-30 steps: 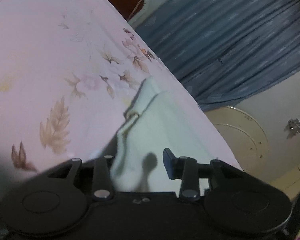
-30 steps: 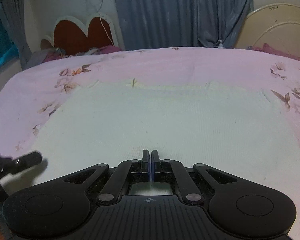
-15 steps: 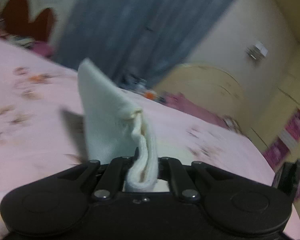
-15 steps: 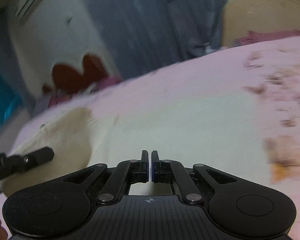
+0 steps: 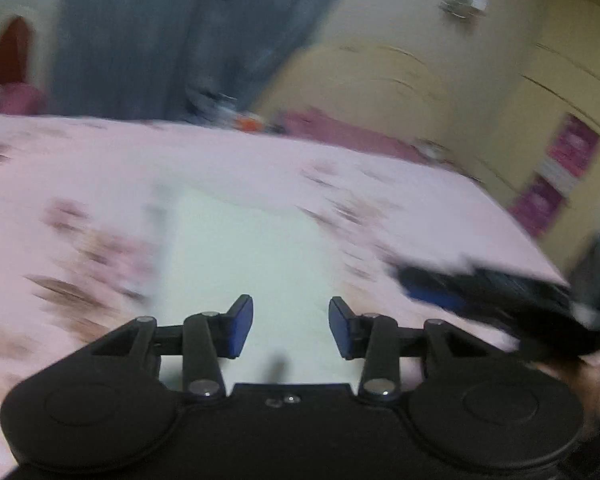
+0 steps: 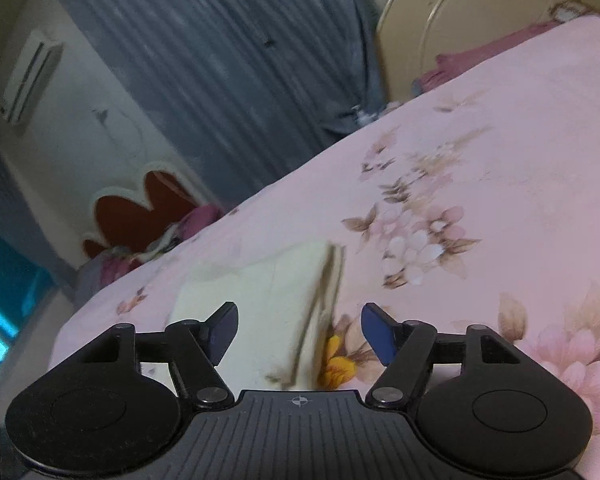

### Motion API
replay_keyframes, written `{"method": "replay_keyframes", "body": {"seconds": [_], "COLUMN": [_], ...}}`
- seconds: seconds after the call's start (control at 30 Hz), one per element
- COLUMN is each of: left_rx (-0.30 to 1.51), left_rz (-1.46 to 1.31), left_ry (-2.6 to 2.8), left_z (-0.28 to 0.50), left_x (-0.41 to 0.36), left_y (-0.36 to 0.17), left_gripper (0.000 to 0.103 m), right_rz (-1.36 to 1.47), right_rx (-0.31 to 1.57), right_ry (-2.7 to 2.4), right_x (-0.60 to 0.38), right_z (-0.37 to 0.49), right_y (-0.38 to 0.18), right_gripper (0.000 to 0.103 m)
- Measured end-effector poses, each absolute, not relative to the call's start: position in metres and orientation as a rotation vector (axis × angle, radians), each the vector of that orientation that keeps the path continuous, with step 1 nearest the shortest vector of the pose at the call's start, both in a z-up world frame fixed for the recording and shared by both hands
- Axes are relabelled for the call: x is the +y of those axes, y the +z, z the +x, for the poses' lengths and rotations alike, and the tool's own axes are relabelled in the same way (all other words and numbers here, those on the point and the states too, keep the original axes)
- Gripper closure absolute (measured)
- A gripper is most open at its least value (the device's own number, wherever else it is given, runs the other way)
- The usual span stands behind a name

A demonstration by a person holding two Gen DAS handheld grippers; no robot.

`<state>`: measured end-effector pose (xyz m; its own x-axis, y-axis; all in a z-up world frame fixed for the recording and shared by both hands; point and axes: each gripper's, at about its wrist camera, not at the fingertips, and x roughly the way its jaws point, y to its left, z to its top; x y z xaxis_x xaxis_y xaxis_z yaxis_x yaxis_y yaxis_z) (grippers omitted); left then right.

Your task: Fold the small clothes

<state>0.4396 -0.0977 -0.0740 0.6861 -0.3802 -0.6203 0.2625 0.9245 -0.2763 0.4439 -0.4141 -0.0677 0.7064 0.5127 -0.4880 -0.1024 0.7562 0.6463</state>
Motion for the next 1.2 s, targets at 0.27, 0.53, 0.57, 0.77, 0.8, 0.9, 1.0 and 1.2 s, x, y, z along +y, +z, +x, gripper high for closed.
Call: {"method": "replay_keyframes", "body": {"seconds": [0.27,0.53,0.57,0.77,0.8,0.9,1.0,1.2], "left_rx": [0.761,0.832,0.833,0.790,0.804,0.830,0.840,0.820], "left_rz": [-0.155,-0.199,-0.205,-0.219,-0.233,-0.282,-0.308,-0.283], "left_ry": [-0.307,-0.331,-0.332,-0.372,-0.370,-0.372,-0.375,-0.388], "left_z": [0.503,0.523,0.523,0.525,0.529,0.533,0.532,0.531], "left_x": [-0.063,-0.051,-0.050,-0.046,-0.045,-0.039,-0.037,-0.045], "left_y": [-0.095,-0.126,-0.125,-0.116,-0.119,-0.128,-0.134,-0.124], "left_gripper": [0.072,0.069,0.069,0.069,0.069,0.067,0.067,0.072], "right_rz": [0.578,0.424,0.408,0.417,0.419,0.399,0.356,0.265], "right_rx": [0.841,0.917,0.920,0.924,0.926,0.920,0.921,0.898], "right_ry": [0.416,0.408,0.408,0.396,0.395,0.390,0.396,0.410], "right_x": [-0.373,-0.348,-0.347,-0.348,-0.346,-0.340,-0.334,-0.330], "right_z": [0.468,0.486,0.487,0.490,0.493,0.498,0.501,0.506], "right_y": [-0.083,-0.095,-0.095,-0.097,-0.099,-0.100,-0.099,-0.089], "right_gripper": [0.064,0.064,0.064,0.064,0.064,0.064,0.063,0.090]}}
